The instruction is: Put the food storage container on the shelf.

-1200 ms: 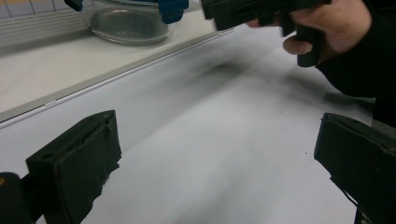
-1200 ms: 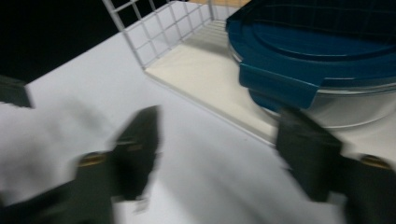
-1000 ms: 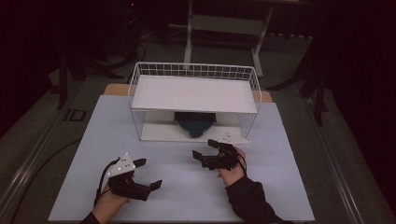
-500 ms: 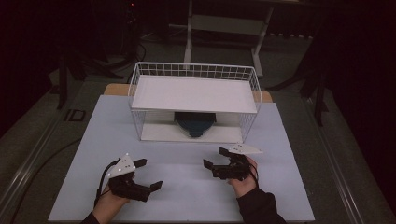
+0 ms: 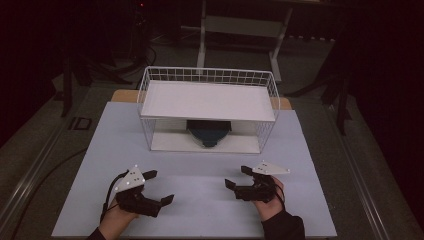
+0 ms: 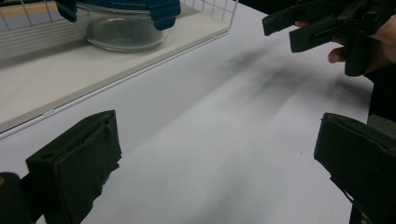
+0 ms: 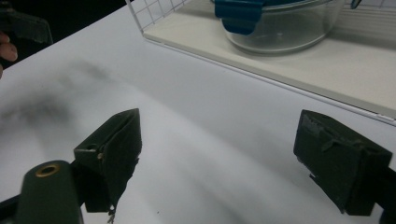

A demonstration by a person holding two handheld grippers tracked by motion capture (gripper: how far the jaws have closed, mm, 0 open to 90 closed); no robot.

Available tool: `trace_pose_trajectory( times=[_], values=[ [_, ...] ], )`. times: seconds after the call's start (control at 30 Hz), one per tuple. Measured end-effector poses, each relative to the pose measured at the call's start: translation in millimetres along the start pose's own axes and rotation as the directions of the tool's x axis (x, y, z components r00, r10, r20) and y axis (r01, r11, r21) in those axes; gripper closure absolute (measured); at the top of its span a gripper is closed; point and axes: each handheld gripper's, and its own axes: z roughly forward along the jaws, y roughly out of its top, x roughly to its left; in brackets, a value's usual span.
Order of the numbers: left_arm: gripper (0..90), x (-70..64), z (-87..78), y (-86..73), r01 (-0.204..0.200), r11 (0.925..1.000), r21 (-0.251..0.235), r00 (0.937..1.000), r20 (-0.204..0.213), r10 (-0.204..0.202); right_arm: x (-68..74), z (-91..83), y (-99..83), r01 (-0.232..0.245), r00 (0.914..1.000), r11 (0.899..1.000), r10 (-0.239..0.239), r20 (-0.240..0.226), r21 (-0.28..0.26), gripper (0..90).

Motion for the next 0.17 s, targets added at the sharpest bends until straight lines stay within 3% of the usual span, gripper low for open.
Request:
trace_pose_trajectory(
  times=[0.17],
  values=[
    [0.6, -0.6, 0.5, -0.2, -0.004, 1.0000, 0.002, 1.0000, 0.002, 0.004, -0.9, -0.2, 0.9, 0.006, 1.0000, 1.000, -0.006, 0.003, -0.008, 15.3]
  ],
)
